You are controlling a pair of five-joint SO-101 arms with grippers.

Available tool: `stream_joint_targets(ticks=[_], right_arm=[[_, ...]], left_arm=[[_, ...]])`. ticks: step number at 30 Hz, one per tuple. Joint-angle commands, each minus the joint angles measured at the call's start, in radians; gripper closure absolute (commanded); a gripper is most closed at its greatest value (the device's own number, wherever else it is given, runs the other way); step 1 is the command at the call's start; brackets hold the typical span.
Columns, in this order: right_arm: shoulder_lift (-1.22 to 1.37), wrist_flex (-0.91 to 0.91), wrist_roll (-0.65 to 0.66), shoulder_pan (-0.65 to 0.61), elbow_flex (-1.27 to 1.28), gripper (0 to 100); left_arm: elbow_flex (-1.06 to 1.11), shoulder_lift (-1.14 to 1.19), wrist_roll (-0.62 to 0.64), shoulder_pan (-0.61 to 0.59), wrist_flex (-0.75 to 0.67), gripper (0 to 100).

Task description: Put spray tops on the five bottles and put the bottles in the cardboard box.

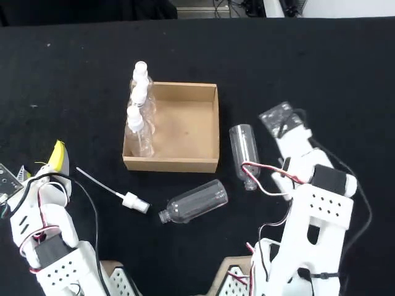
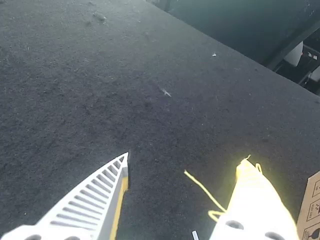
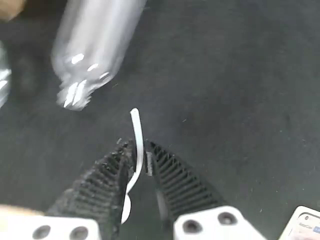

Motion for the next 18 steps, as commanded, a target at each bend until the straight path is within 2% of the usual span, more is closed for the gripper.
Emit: stream_joint_targets(ticks=[1,4,8,11,14,18], right_arm=[[-0.022,-0.129,-0.121,0.011,0.008,98.4],[-0.027,-0.089,-0.238,-0.054,-0.001,90.2],[-0.028,0.068,-0.278,-0.123,-0.084,75.1],[-0.028,0.222,-0.279,-0.123,-0.209,74.9],[-0.028,0.353,-0.269,-0.071,-0.295,75.9],[-0.030,0.414,-0.130,0.000,-0.237,75.8]], left_arm=[[-0.065,-0.003,0.005,0.002,-0.025,77],[-0.064,-0.003,0.005,0.002,-0.025,77],[-0.064,-0.003,0.003,0.001,-0.025,77],[-0.062,-0.003,0.003,0.001,-0.025,77],[-0.065,-0.003,0.003,0.001,-0.025,77],[-0.062,-0.003,0.003,0.015,-0.025,77]])
